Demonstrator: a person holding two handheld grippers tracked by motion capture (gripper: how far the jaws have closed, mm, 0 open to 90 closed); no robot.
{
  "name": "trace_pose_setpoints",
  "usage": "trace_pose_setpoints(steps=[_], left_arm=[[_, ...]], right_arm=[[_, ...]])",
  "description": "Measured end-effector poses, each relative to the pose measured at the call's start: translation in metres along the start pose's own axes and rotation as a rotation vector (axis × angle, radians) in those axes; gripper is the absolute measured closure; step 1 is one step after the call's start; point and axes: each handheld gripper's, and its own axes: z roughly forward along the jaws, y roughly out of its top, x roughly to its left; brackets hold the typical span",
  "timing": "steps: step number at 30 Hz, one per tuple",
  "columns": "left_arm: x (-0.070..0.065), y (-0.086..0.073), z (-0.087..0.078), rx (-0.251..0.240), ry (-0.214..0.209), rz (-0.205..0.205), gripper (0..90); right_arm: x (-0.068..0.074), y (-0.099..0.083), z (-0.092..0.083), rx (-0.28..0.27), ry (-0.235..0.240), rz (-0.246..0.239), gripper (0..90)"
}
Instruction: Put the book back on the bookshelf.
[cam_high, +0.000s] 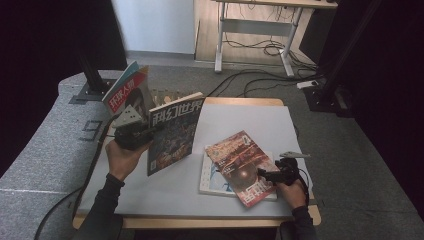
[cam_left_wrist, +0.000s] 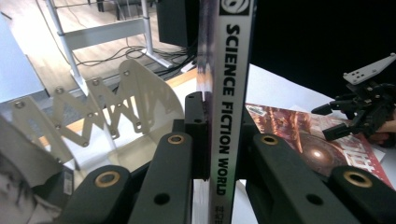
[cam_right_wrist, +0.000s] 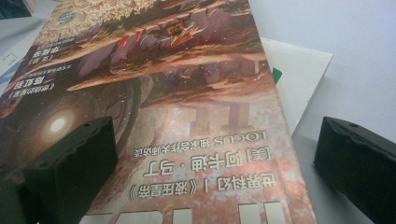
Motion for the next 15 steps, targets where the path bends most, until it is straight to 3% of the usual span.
trace_pose_setpoints(steps=[15], left_arm=[[0.018,-0.002,-0.021,-0.023,0.064,-0.039,82.8]], right_arm=[[0.000,0.000,0.000,0.000,0.000,0.000,0.0]])
